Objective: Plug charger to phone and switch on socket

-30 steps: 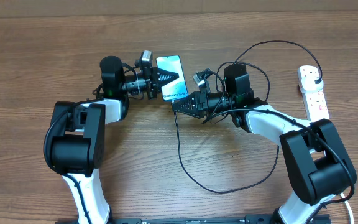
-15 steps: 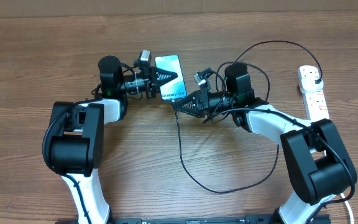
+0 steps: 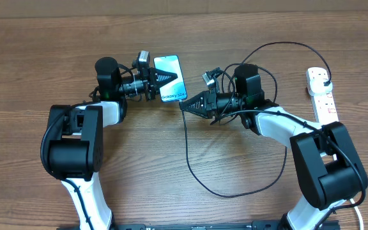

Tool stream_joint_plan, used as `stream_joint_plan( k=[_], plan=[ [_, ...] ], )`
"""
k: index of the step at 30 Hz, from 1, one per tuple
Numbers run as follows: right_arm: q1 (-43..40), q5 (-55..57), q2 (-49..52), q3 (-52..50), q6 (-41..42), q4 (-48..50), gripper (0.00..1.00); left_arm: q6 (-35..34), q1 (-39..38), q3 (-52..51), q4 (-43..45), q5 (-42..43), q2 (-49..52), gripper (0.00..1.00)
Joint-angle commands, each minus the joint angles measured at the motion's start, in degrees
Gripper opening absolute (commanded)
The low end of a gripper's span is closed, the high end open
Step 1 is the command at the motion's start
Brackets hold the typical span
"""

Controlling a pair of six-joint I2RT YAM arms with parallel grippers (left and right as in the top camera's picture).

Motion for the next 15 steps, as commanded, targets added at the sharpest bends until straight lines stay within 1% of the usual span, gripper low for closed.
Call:
stream_joint_plan(
  k=[1, 15],
  plan=[
    [0.5, 0.8, 0.3, 0.0, 0.5, 0.8, 0.04, 0.1, -1.1, 1.2, 0.7, 1.5, 0.0, 0.05],
    [0.6, 1.0, 0.3, 0.0, 0.9, 0.9, 0.04, -0.4, -1.7, 1.2, 0.7, 0.3, 0.0, 0.05]
  ],
)
